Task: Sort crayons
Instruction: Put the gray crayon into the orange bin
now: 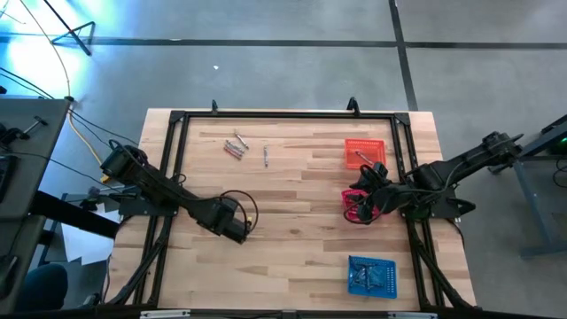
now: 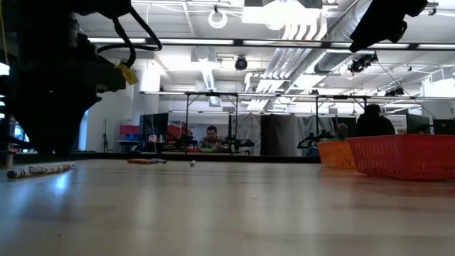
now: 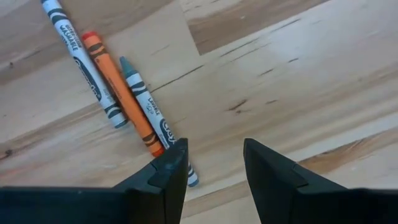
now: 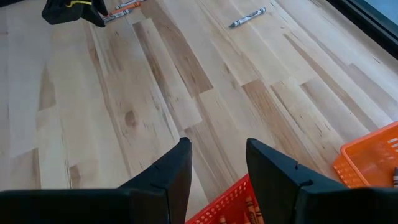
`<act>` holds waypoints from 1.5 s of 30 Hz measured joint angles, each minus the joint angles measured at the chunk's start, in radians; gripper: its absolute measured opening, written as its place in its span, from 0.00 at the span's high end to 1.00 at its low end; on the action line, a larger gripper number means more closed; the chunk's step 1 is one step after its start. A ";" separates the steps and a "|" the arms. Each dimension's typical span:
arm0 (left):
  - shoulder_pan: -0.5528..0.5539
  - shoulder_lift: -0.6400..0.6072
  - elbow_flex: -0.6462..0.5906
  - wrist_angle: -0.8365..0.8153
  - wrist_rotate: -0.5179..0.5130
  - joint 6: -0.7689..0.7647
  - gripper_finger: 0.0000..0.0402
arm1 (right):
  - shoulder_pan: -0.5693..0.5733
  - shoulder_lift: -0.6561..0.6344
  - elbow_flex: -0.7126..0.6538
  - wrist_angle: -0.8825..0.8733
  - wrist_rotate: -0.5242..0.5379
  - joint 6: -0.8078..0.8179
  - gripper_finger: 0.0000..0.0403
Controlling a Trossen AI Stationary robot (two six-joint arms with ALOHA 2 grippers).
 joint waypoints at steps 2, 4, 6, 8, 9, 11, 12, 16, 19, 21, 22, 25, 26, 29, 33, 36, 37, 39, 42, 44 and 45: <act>0.000 0.011 0.000 -0.001 -0.002 -0.010 0.65 | 0.000 0.000 0.000 0.000 0.000 0.000 0.64; 0.000 0.027 -0.001 -0.013 -0.003 -0.015 0.65 | 0.000 0.000 0.000 0.000 0.000 -0.001 0.64; 0.000 0.049 -0.001 -0.011 0.005 -0.014 0.65 | 0.000 0.000 0.000 0.000 0.000 -0.001 0.64; 0.000 0.066 -0.001 -0.009 0.007 -0.007 0.67 | 0.000 0.000 0.000 0.000 0.000 -0.001 0.64; 0.000 0.068 0.000 -0.006 0.005 -0.007 0.68 | 0.000 0.000 0.000 0.000 0.000 -0.001 0.64; 0.000 0.073 -0.001 0.000 0.003 -0.007 0.70 | 0.000 0.000 0.000 0.001 0.000 -0.001 0.64; 0.000 0.073 -0.001 -0.001 0.002 -0.006 0.70 | 0.000 0.000 0.000 0.002 0.000 -0.001 0.64; 0.000 0.072 -0.001 -0.002 0.000 0.004 0.72 | 0.000 0.000 0.000 0.002 0.000 -0.001 0.64; 0.000 0.072 -0.001 0.001 -0.005 0.010 0.73 | 0.000 0.000 0.000 0.003 0.000 -0.001 0.64; 0.000 0.072 -0.001 0.001 -0.012 0.016 0.72 | 0.000 0.000 0.000 0.005 0.000 -0.001 0.64; 0.000 0.072 -0.001 0.001 -0.013 0.021 0.72 | 0.000 0.000 0.000 0.005 0.000 -0.001 0.64; 0.002 0.072 -0.001 -0.001 -0.015 0.030 0.71 | 0.000 0.000 0.000 0.005 0.000 -0.001 0.64; 0.002 0.072 -0.001 -0.002 -0.018 0.030 0.71 | 0.000 0.000 0.000 0.006 0.000 -0.001 0.64; 0.002 0.072 -0.001 -0.007 -0.020 0.043 0.71 | 0.000 0.000 0.000 0.007 0.000 -0.001 0.64; 0.006 0.072 -0.001 -0.033 -0.024 0.063 0.71 | 0.000 0.000 0.000 0.007 0.000 -0.001 0.64; 0.009 0.072 0.000 -0.071 -0.025 0.063 0.71 | 0.000 0.000 0.000 0.007 0.000 0.000 0.64; 0.011 0.072 0.000 -0.079 -0.026 0.063 0.71 | 0.000 0.000 0.000 0.007 0.000 0.001 0.64; 0.015 0.072 0.000 -0.092 -0.027 0.063 0.71 | 0.000 0.000 0.000 0.007 0.000 0.004 0.64; 0.015 0.071 0.000 -0.106 -0.027 0.062 0.71 | 0.000 0.000 0.000 0.007 0.000 0.005 0.64; 0.014 0.071 0.000 -0.104 -0.026 0.057 0.71 | 0.000 0.000 0.000 0.007 0.000 0.007 0.64; 0.014 0.071 0.000 -0.100 -0.025 0.057 0.71 | 0.000 0.000 0.000 0.007 0.000 0.007 0.64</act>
